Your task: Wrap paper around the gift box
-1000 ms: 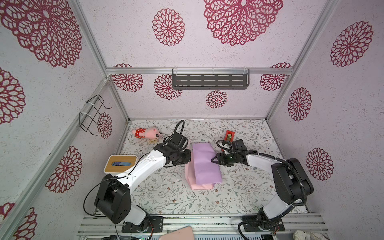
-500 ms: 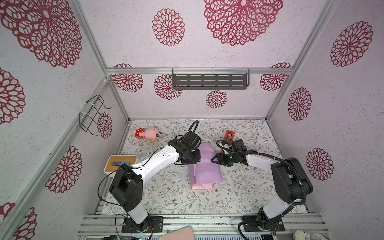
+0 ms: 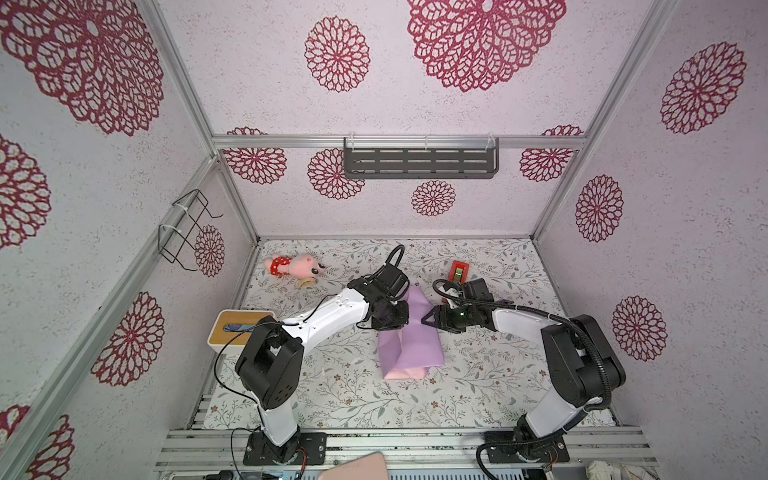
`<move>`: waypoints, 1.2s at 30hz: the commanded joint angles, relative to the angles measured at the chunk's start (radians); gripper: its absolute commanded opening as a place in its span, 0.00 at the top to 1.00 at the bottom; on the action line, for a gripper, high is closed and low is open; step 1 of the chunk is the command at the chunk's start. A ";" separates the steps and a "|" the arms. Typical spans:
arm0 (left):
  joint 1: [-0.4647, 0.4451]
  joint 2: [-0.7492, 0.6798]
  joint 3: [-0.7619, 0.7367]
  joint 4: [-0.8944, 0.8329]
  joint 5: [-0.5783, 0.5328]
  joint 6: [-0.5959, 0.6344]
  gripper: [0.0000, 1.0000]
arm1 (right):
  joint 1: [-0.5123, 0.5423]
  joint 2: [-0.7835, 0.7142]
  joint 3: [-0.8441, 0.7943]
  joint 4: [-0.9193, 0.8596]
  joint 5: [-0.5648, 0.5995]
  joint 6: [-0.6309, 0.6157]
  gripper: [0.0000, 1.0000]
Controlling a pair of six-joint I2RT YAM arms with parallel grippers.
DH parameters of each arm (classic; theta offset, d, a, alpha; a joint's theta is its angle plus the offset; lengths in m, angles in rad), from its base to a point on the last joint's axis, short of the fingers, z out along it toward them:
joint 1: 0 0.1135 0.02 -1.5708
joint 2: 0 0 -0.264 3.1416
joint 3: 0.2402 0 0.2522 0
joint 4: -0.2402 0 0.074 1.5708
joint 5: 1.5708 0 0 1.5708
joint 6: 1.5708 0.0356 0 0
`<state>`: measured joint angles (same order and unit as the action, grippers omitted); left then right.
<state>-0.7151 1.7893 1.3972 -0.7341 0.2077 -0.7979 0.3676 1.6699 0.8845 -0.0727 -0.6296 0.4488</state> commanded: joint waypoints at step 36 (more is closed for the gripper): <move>-0.009 0.093 -0.065 0.465 0.242 -0.174 1.00 | 0.007 0.021 -0.110 0.030 0.105 0.114 0.40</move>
<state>-0.7151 1.8729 1.3361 -0.4236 0.3824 -0.9451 0.3676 1.6657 0.8185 0.0566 -0.6498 0.5591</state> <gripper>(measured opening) 0.039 0.606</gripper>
